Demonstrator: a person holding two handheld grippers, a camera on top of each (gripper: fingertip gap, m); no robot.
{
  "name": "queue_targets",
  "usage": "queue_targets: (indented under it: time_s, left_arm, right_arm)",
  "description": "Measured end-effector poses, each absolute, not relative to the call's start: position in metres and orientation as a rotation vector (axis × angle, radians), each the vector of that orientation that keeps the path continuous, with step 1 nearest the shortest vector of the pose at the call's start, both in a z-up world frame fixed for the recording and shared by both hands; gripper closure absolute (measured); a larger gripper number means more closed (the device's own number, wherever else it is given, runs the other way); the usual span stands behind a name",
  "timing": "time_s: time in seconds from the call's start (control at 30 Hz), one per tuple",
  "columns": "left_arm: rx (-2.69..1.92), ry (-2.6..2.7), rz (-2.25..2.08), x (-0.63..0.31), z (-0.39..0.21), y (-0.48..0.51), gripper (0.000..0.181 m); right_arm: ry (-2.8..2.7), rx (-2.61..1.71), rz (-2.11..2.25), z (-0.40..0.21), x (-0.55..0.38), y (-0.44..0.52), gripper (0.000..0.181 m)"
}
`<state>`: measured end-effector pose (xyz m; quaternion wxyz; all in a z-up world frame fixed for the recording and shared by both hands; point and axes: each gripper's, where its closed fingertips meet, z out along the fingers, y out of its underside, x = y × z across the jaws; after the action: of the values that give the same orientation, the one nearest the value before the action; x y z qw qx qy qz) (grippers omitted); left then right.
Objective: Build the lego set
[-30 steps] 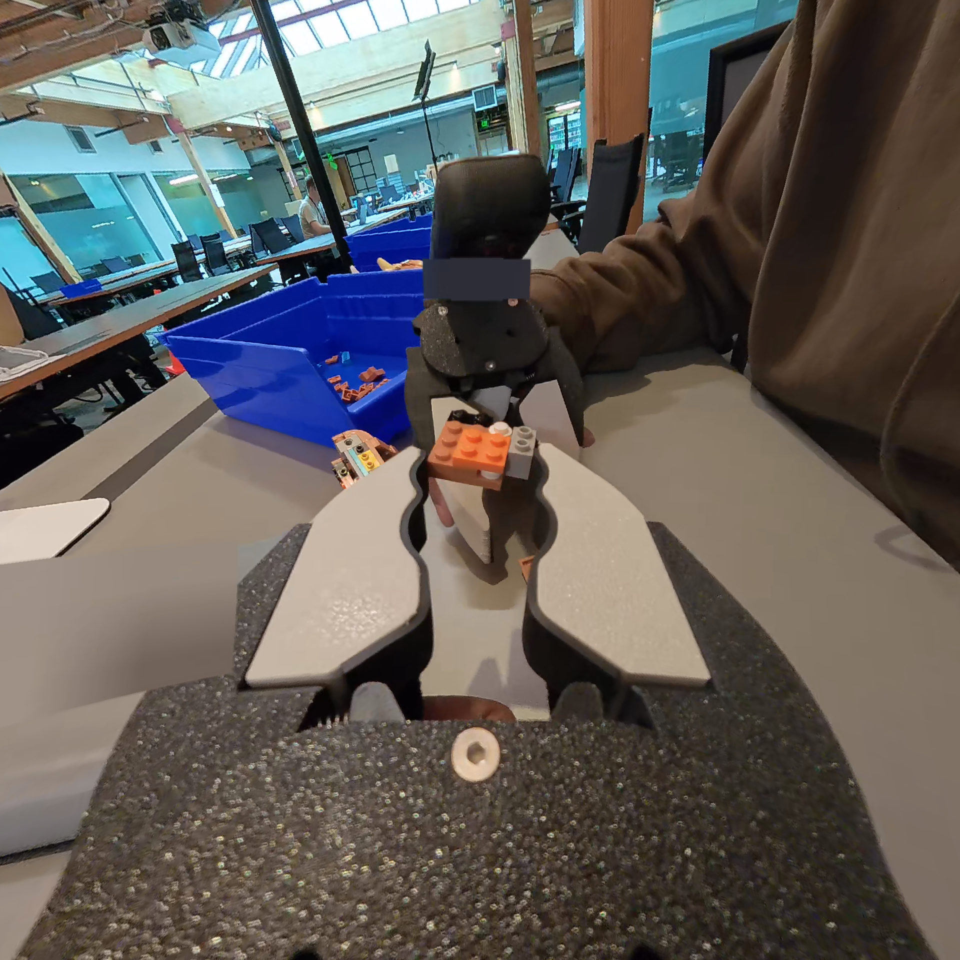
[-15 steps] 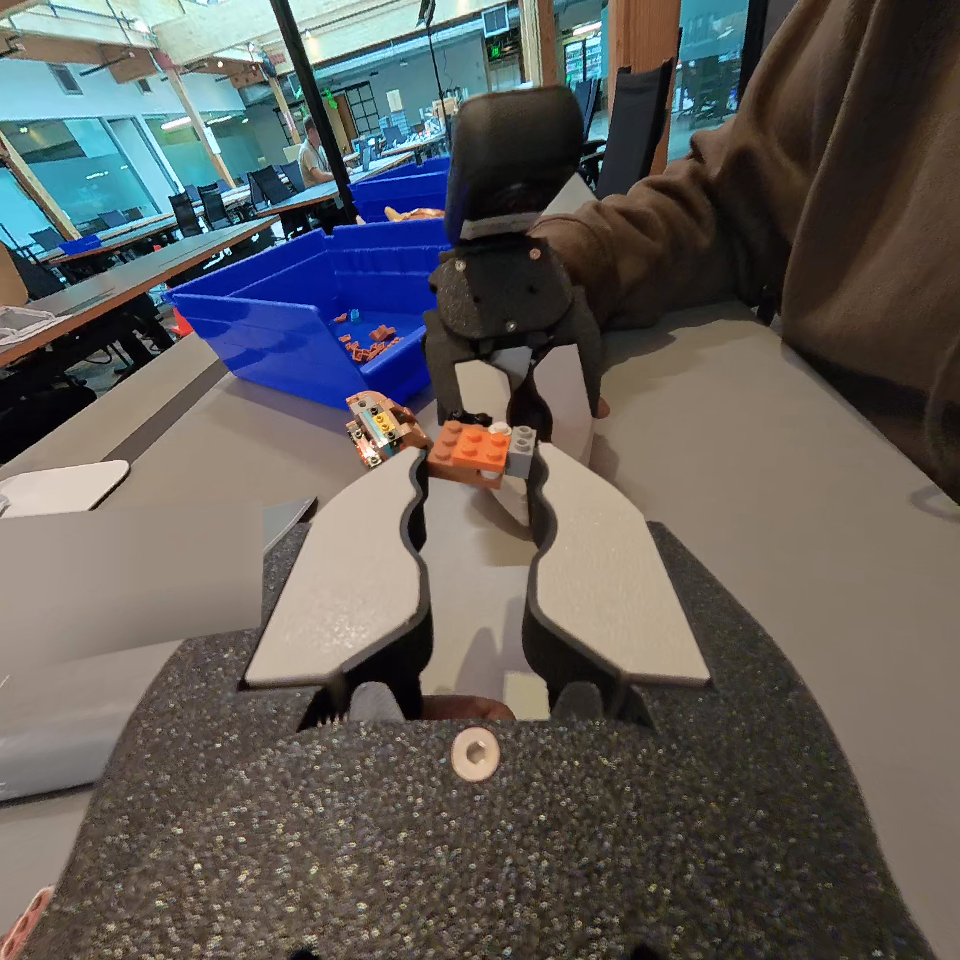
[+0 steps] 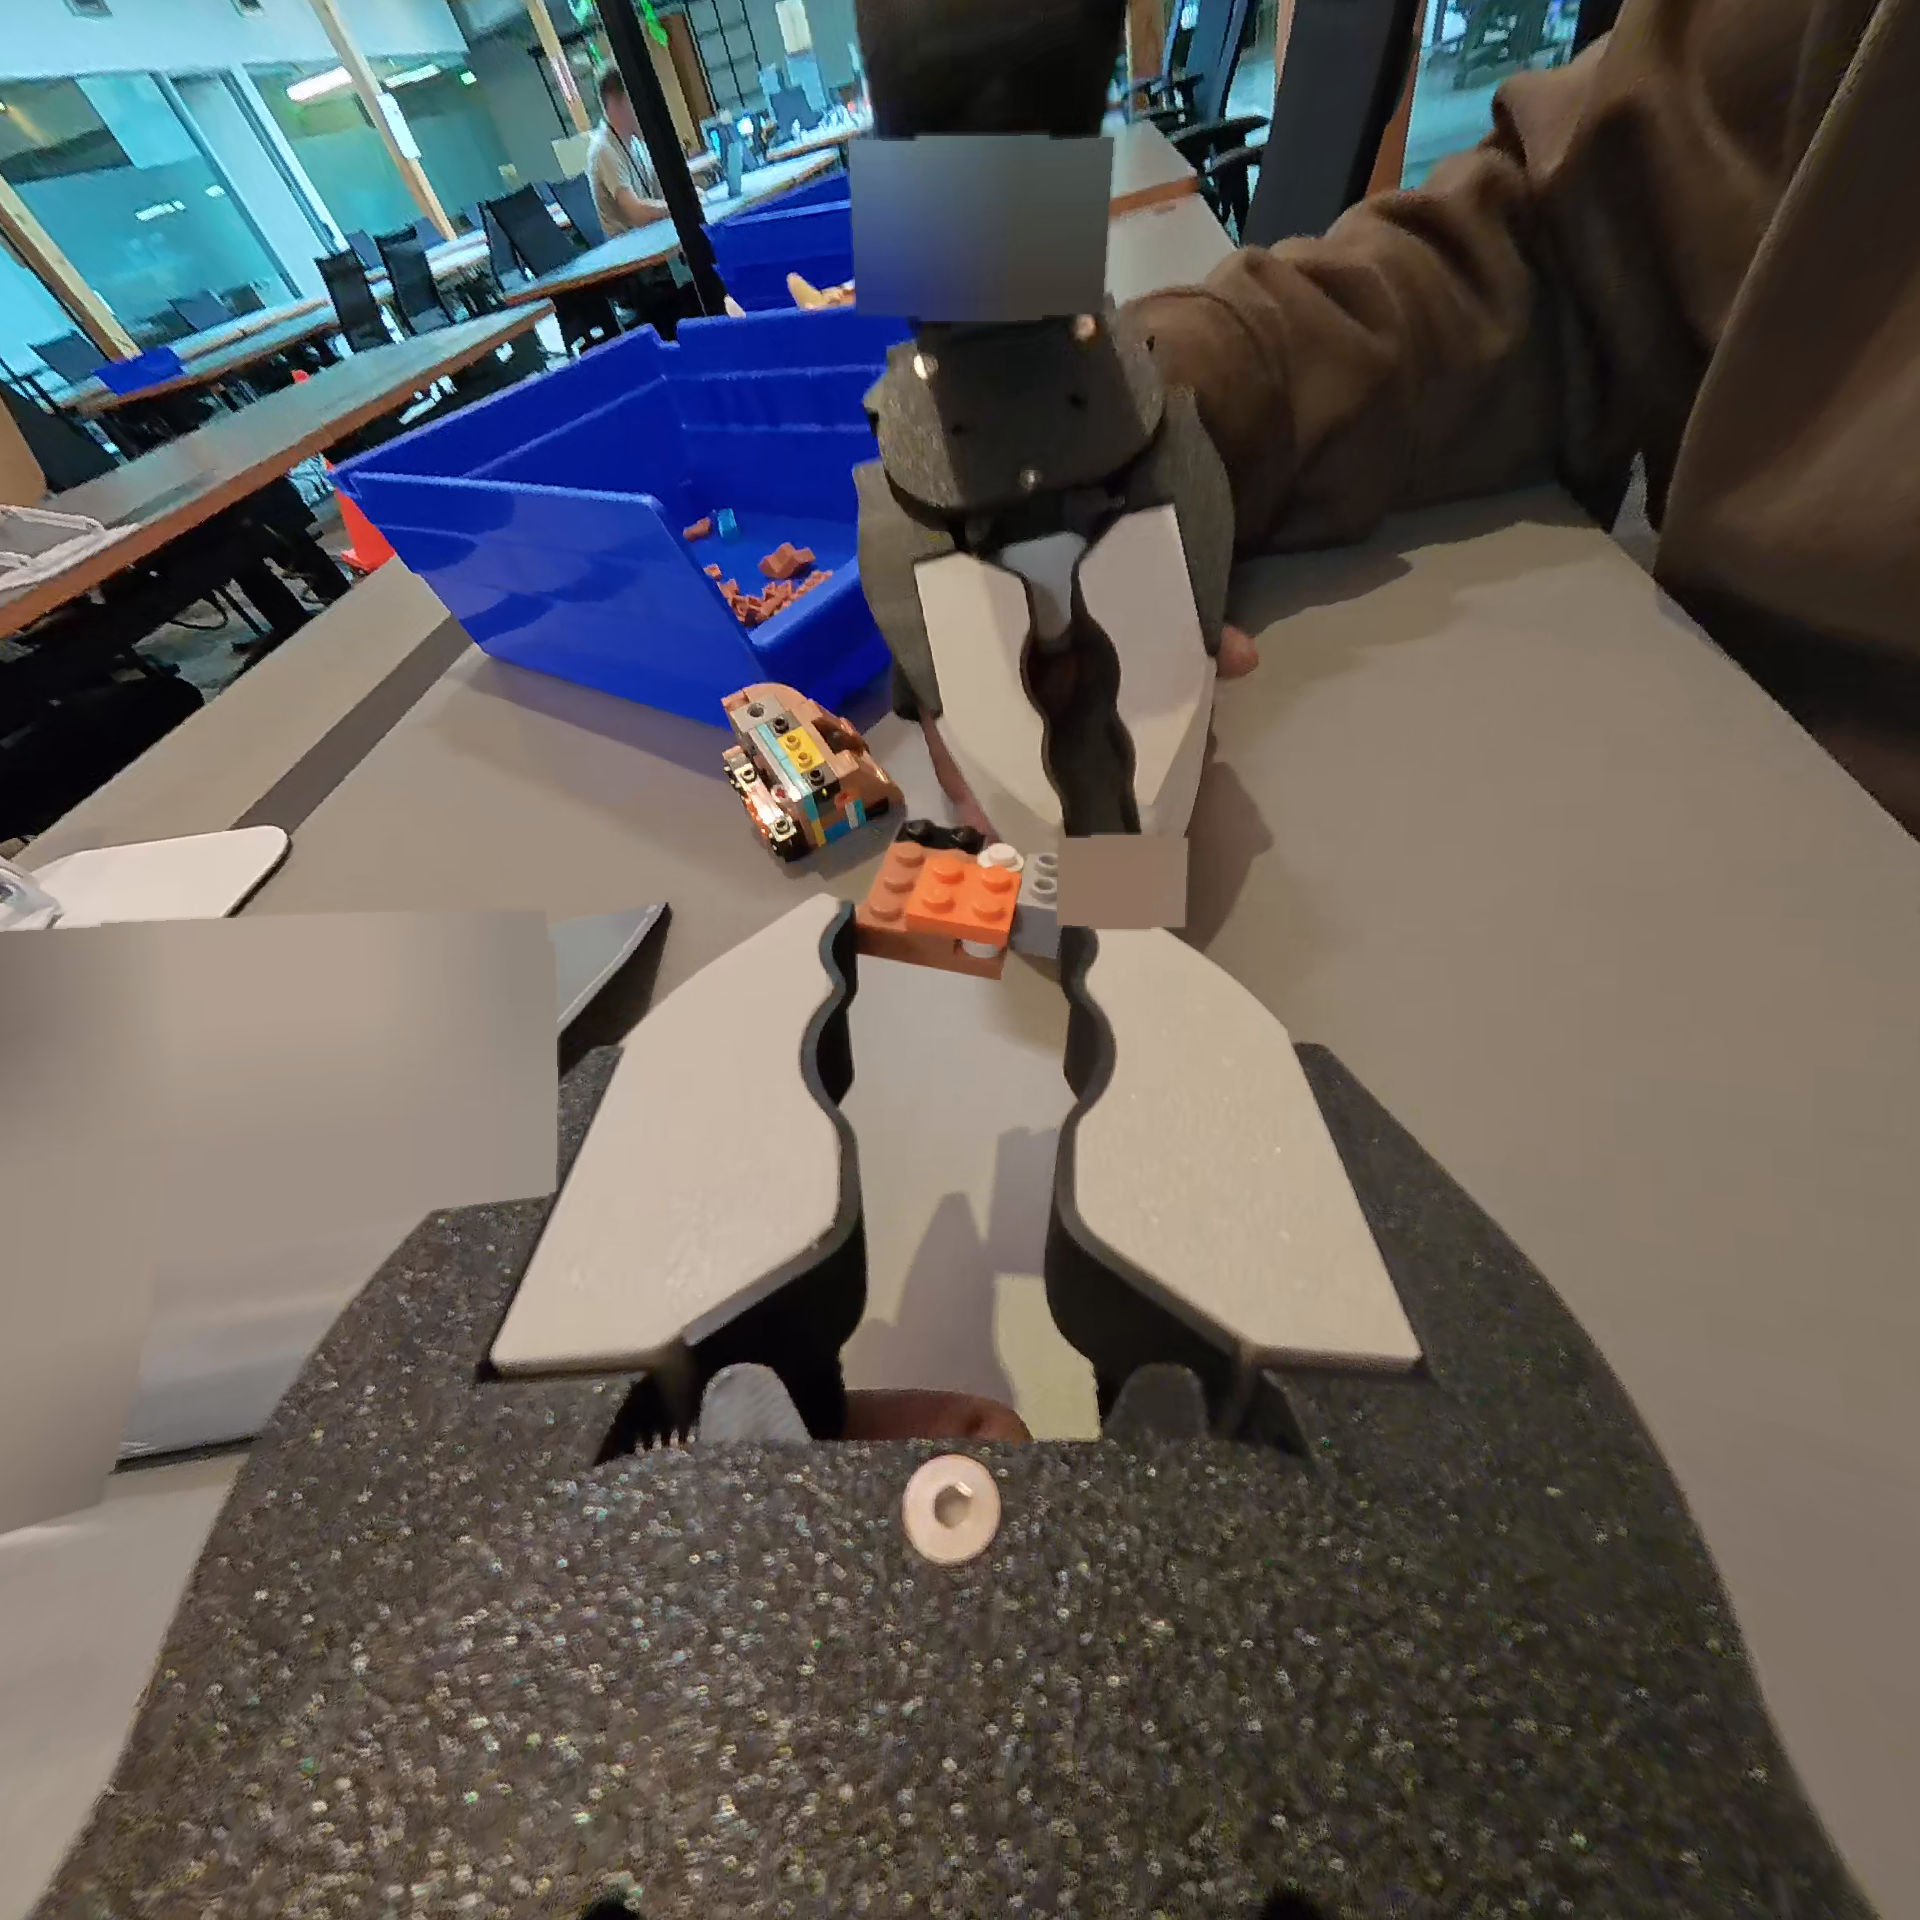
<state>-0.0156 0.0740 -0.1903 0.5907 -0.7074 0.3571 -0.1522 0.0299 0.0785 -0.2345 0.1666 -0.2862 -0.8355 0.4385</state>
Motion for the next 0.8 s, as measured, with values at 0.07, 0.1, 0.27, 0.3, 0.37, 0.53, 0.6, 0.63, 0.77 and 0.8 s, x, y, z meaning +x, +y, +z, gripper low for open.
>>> queue_targets:
  time_s: [0.07,0.1,0.27,0.3,0.37,0.53,0.6,0.63,0.77,0.8]
  left_arm:
    - [-1.663,0.848,-0.334,-0.017,-0.195,0.074,0.143]
    - [-1.671,0.860,-0.326,-0.017,-0.198,0.074,0.143]
    - [-1.684,0.956,-0.272,-0.007,-0.210,0.072,0.143]
    - [-1.690,0.971,-0.255,-0.006,-0.213,0.072,0.143]
    - [-1.700,0.972,-0.237,-0.007,-0.215,0.073,0.143]
    - [-1.675,0.823,-0.270,-0.025,-0.197,0.080,0.143]
    - [-1.638,0.756,-0.293,-0.034,-0.184,0.080,0.143]
    - [-1.624,0.730,-0.295,-0.040,-0.178,0.079,0.143]
    - [-1.608,0.627,-0.215,-0.077,-0.163,0.075,0.143]
    - [-1.608,0.588,-0.190,-0.089,-0.160,0.074,0.143]
  right_arm:
    - [-2.336,-0.842,1.328,-0.225,0.029,0.079,0.166]
    - [-2.309,-0.857,1.379,-0.219,0.029,0.079,0.166]
    - [-2.143,-1.041,1.672,-0.196,0.021,0.083,0.181]
    - [-2.131,-1.084,1.655,-0.199,0.017,0.085,0.181]
    - [-2.143,-1.109,1.576,-0.206,0.014,0.090,0.181]
    - [-2.188,-1.057,1.369,-0.220,0.010,0.092,0.181]
    - [-2.212,-1.024,1.304,-0.224,0.009,0.089,0.179]
    - [-2.223,-1.008,1.272,-0.227,0.009,0.088,0.178]
    - [-2.236,-0.961,1.155,-0.234,0.001,0.086,0.172]
    - [-2.229,-0.954,1.131,-0.235,-0.004,0.085,0.171]
